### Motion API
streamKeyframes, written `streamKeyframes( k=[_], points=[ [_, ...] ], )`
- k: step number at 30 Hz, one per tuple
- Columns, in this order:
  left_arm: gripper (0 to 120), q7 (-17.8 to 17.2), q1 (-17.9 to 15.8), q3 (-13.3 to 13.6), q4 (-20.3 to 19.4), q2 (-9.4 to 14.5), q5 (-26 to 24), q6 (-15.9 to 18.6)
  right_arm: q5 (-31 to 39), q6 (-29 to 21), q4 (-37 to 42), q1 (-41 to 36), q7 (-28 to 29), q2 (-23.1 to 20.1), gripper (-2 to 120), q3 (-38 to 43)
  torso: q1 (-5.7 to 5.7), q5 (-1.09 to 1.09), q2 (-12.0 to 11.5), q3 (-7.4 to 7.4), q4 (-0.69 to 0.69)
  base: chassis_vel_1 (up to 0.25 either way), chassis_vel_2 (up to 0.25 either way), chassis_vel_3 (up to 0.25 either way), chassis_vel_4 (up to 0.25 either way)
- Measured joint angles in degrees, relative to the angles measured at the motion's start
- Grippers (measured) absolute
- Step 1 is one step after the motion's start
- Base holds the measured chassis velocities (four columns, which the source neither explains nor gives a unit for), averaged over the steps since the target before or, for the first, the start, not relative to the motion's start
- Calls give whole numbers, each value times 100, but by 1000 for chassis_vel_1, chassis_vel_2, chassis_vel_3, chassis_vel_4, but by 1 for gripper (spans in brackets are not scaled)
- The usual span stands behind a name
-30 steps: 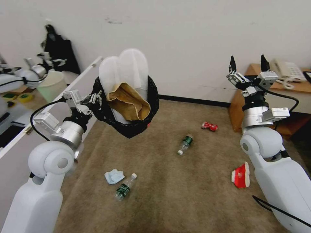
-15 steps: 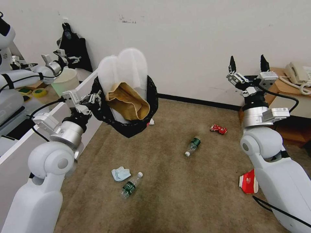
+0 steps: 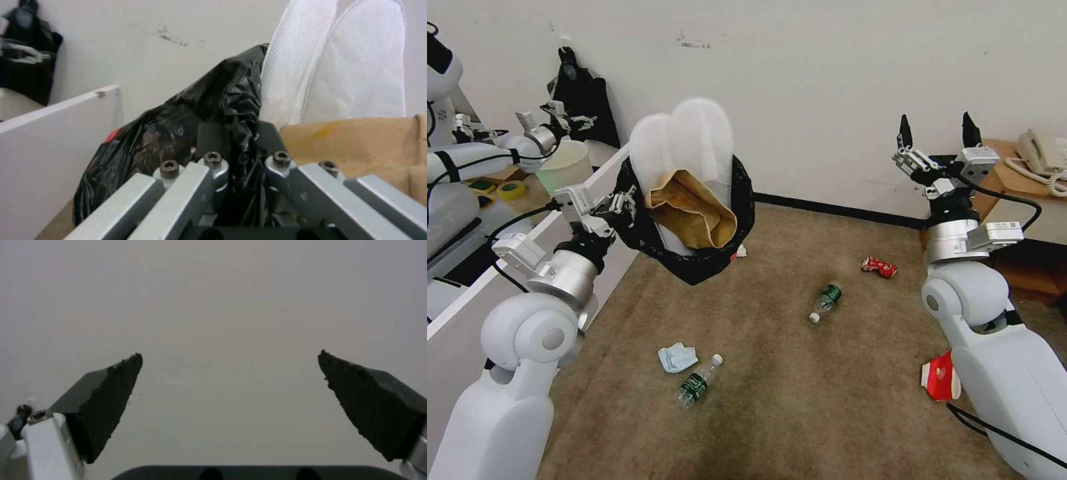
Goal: Pick up the trash bin, then pick up the garbage from the floor and place it into the trash bin.
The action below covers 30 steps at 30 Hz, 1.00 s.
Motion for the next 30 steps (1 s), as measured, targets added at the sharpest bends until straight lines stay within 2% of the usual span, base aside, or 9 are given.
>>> streamKeyframes(
  k=[16,18,20,26,30],
  points=[
    [4,-26,8,-14,-19,-6,62,-61,14,-3,7,24,-7,5,100,-4,0,-2,0,0,6,75,68,69,68],
    [4,-29,1,-13,-9,-9,75,-68,21,-3,4,25,-10,2,100,-5,0,0,0,0,-2,0,0,0,0],
    [4,-28,-3,-11,-8,-11,76,-68,24,-3,3,25,-15,-1,100,-6,0,1,0,0,-5,0,0,0,0],
    [4,-25,-9,-1,-11,-10,84,-69,103,-9,6,51,-91,-61,100,-65,0,0,0,0,2,0,0,0,0],
    [4,-1,-9,5,-41,-2,84,-69,209,-61,7,64,-205,-134,100,-182,0,0,0,0,2,0,0,0,0]
  ],
)
